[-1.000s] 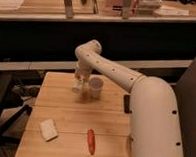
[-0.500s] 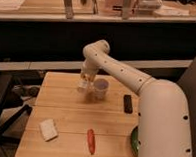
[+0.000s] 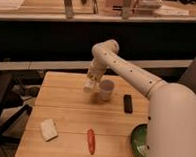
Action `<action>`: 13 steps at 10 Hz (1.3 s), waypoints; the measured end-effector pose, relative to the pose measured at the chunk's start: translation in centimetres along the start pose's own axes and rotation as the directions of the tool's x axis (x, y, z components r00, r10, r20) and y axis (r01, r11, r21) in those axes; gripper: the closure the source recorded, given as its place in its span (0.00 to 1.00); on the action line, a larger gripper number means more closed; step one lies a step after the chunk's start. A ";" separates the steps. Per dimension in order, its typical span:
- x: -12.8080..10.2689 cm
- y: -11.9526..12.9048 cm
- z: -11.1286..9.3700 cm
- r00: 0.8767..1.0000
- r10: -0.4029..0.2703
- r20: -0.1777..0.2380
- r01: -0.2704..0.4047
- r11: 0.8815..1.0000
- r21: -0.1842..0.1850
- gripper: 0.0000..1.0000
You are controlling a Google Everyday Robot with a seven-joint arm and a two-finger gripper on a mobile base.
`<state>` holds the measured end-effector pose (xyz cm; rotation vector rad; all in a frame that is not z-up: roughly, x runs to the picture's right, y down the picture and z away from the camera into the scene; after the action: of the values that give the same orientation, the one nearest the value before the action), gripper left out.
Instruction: Place the bottle in the ceramic bowl
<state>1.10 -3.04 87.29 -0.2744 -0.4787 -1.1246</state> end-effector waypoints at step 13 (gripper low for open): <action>-2.3 9.2 -3.9 0.996 0.087 0.018 -0.087 0.996 0.012 1.00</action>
<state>9.54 0.85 82.96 -0.2916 -0.4843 -1.0346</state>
